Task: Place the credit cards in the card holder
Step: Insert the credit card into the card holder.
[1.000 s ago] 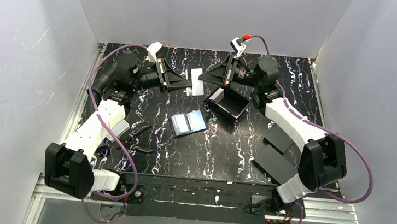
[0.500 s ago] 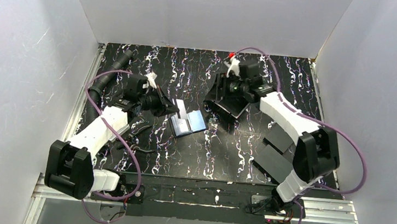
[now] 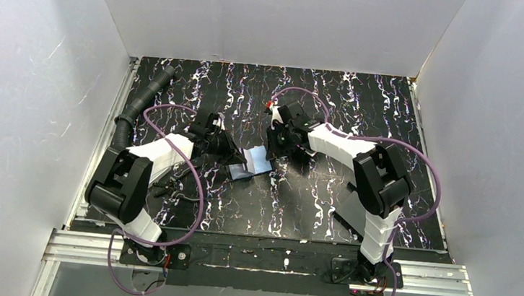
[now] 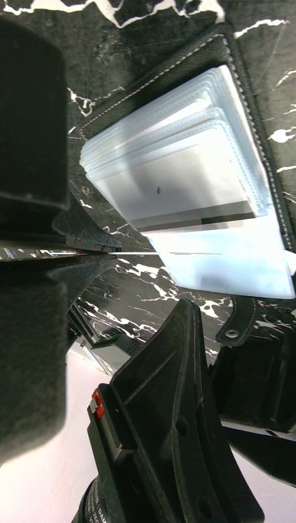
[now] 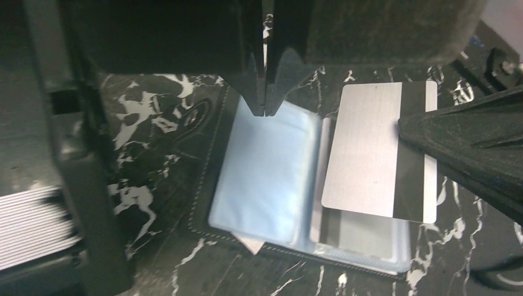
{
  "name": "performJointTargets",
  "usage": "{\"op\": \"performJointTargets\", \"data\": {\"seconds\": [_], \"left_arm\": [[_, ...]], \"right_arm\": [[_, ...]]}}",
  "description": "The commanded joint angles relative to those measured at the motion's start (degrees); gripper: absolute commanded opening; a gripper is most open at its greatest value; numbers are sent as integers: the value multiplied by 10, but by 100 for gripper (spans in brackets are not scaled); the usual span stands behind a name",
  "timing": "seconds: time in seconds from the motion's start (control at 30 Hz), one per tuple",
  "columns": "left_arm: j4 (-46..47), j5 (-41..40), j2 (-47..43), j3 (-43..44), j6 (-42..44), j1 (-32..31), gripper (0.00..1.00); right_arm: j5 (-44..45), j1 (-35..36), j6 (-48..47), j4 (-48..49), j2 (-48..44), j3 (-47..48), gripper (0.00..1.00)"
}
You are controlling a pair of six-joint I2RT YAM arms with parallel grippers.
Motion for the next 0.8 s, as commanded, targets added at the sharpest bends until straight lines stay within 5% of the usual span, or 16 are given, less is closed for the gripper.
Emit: {"op": "performJointTargets", "data": {"seconds": [0.0, 0.77], "left_arm": [[22, -12, 16, 28, 3, -3, 0], [25, -39, 21, -5, 31, -4, 0]], "right_arm": [[37, -4, -31, 3, 6, 29, 4], [14, -5, -32, 24, 56, 28, 1]]}}
